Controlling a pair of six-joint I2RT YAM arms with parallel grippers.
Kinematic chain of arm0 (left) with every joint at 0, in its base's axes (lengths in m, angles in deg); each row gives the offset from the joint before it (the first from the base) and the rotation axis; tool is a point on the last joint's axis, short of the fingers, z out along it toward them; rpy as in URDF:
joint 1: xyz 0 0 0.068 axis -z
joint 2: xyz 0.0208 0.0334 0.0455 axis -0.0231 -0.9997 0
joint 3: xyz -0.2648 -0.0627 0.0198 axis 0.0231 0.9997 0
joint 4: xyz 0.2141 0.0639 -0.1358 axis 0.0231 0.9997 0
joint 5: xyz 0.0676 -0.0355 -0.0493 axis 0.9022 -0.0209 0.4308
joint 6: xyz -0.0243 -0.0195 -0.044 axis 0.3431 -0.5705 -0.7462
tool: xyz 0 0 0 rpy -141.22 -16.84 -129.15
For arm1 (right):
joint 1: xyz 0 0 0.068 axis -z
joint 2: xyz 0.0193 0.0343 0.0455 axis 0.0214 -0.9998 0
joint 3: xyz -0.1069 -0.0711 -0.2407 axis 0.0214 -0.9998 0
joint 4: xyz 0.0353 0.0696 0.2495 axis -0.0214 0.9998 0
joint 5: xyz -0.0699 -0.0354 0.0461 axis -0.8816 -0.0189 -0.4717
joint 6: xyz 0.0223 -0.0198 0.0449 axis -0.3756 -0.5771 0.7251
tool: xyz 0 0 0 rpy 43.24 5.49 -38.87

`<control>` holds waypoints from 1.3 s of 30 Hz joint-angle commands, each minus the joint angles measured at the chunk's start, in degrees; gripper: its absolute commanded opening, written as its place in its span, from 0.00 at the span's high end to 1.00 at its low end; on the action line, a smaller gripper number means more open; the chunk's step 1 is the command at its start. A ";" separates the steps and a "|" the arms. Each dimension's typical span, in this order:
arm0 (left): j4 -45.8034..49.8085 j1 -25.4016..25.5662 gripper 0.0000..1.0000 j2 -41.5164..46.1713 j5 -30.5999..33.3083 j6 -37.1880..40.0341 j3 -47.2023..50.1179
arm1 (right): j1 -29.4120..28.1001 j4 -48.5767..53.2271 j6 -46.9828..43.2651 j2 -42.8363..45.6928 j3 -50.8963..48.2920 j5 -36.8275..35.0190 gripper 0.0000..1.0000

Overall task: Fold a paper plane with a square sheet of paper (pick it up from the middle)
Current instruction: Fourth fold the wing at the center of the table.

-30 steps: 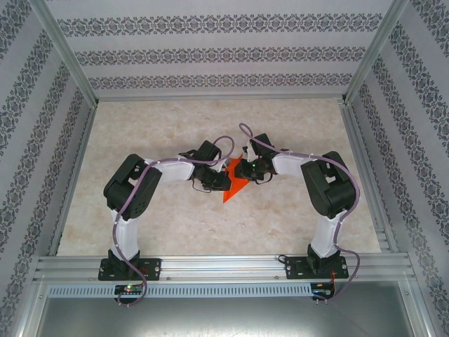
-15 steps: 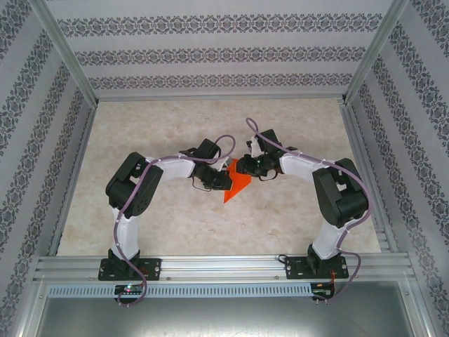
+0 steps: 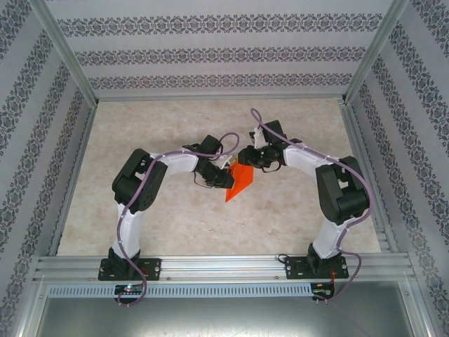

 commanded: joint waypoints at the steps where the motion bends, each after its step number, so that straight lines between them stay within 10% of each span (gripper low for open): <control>1: 4.17 -0.97 0.89 -1.71 -2.12 3.35 -2.33 | 0.73 -0.97 -0.84 -2.91 2.18 1.76 0.68; 39: 8.50 -2.22 0.69 -1.31 -6.04 3.45 -7.80 | 2.92 4.74 -2.49 -16.34 9.89 -3.02 0.78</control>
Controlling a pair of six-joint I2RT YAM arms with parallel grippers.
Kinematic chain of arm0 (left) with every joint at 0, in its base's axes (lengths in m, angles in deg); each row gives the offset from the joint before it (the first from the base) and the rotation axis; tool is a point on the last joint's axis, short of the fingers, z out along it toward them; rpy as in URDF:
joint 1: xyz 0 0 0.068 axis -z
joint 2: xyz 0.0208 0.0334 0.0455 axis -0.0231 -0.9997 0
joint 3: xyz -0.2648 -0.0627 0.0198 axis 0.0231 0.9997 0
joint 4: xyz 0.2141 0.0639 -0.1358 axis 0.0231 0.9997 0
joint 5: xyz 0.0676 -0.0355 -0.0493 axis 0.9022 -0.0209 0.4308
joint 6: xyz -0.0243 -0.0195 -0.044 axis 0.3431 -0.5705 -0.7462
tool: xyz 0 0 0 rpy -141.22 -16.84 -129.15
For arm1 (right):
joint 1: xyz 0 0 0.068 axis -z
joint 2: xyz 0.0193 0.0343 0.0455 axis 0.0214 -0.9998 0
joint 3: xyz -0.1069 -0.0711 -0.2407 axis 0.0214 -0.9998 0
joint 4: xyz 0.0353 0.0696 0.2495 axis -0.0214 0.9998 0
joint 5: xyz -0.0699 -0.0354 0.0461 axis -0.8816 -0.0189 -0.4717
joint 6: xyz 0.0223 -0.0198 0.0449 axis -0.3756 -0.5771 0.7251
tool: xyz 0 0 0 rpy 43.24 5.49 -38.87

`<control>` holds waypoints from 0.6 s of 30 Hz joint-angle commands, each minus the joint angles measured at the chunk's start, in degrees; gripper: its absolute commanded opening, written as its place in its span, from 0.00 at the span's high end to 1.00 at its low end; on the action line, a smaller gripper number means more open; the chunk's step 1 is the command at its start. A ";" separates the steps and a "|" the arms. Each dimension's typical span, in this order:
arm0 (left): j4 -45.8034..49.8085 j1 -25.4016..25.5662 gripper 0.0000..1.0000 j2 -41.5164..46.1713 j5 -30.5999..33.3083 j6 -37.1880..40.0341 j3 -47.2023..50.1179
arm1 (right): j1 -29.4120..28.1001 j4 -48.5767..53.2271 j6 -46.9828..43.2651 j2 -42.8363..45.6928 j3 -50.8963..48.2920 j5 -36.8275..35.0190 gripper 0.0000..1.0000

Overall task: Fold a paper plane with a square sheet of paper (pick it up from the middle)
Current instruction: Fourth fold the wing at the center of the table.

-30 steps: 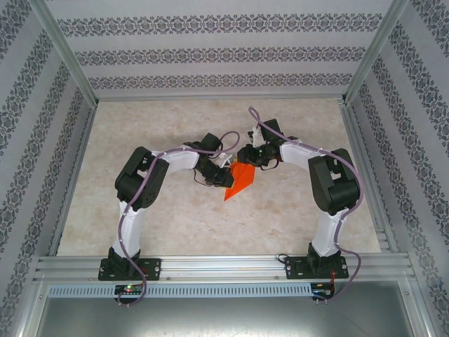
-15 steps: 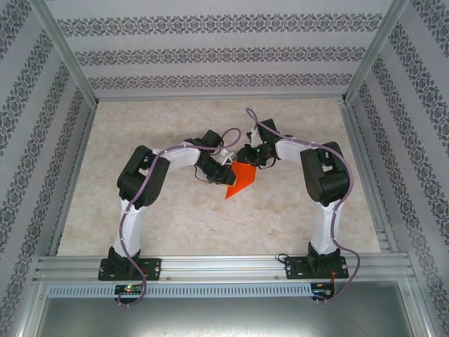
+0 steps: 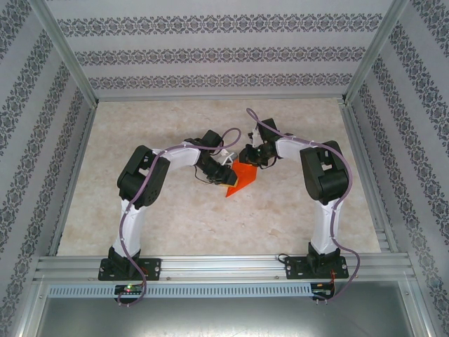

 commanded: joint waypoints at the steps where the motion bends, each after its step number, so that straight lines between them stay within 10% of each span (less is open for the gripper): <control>1: 1.73 -0.86 0.69 2.82 -0.29 -0.44 -0.81 | 0.72 2.40 -1.87 -2.06 0.78 -1.61 0.78; 18: 4.74 -1.36 0.64 3.96 6.19 -1.59 -1.94 | 1.04 3.11 -2.87 -2.14 0.68 -1.70 0.79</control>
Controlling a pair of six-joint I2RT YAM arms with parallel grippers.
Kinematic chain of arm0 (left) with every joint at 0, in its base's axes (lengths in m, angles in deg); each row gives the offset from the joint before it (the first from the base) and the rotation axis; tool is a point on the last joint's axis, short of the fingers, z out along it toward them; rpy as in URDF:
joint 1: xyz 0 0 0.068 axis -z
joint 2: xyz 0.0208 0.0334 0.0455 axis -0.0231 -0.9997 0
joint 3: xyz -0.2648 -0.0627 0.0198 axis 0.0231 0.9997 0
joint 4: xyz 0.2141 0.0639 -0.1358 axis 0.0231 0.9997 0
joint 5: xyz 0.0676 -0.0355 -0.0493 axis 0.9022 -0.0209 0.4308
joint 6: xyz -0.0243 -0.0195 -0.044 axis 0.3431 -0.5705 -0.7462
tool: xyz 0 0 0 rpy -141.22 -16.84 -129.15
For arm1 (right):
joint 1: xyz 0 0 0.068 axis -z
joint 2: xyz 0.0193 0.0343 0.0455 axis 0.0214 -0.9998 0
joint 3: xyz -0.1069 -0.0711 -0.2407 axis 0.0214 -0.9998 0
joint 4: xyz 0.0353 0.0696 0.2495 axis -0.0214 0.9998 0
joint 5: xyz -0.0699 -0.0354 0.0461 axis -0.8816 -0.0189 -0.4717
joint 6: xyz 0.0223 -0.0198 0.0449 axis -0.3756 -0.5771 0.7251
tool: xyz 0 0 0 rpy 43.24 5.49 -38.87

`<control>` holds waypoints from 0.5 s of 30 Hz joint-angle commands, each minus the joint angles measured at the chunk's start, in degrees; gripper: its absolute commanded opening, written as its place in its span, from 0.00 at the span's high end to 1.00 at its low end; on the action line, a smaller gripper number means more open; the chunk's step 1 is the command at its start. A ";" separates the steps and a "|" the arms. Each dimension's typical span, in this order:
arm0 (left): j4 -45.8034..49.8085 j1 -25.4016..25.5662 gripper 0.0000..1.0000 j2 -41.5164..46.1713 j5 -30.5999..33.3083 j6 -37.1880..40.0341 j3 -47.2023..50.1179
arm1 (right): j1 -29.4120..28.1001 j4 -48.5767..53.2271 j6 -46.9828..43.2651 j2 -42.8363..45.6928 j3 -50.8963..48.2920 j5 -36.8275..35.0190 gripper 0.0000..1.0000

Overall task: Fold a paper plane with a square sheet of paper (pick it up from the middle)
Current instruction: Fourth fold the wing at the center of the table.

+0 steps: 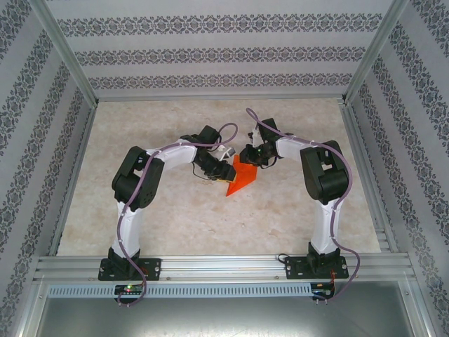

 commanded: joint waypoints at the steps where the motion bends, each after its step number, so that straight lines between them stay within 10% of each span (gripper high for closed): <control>1: 3.12 -0.65 0.64 0.49 1.95 -0.27 -1.78 | 0.88 2.90 -1.43 -2.11 0.62 -1.58 0.79; 15: 2.19 -0.64 0.73 -2.72 1.42 -0.45 -2.40 | 0.88 2.98 -1.54 -2.01 0.80 -1.31 0.79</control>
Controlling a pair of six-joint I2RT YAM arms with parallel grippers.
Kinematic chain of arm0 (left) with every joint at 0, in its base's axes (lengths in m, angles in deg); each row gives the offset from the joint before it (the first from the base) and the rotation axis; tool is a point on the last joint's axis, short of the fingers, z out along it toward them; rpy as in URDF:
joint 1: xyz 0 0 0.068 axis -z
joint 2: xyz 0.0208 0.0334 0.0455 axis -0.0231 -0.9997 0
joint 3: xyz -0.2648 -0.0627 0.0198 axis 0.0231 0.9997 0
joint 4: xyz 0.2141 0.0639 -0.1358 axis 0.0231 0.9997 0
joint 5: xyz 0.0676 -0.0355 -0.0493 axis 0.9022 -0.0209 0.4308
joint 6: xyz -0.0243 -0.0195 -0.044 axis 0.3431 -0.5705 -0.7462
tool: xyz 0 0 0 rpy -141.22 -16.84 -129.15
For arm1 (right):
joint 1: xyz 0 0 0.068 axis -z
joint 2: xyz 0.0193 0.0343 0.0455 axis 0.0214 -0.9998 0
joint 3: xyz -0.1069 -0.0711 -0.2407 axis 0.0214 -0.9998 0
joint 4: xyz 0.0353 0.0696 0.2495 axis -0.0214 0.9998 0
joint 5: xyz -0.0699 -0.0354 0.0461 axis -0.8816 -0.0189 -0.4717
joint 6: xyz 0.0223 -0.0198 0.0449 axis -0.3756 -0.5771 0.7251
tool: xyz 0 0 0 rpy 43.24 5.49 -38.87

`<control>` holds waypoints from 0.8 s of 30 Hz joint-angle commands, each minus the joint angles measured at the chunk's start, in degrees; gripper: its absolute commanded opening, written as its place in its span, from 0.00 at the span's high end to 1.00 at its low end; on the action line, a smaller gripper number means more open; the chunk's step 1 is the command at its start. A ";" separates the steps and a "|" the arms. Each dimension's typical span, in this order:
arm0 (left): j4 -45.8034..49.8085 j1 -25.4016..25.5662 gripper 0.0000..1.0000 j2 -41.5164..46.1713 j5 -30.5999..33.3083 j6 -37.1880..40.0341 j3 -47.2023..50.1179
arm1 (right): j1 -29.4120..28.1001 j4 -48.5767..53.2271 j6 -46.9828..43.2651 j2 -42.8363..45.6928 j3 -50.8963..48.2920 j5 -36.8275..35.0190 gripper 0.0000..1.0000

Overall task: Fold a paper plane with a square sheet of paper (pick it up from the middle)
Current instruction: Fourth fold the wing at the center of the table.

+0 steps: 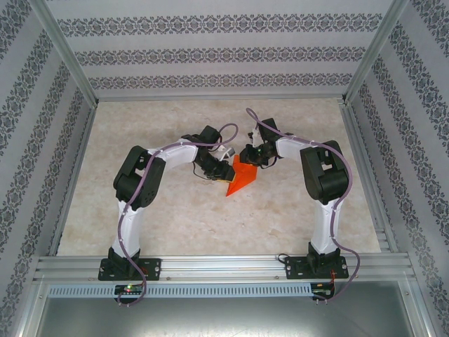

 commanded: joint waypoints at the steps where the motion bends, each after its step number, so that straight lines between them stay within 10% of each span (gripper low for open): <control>1: 1.54 -0.60 0.73 -1.55 0.47 -0.25 -1.28 | 0.94 3.04 -1.48 -1.95 0.72 -1.40 0.79; 24: 2.26 -0.56 0.89 -3.91 1.29 0.26 -1.26 | 0.95 2.89 -1.95 -1.95 0.47 -1.35 0.80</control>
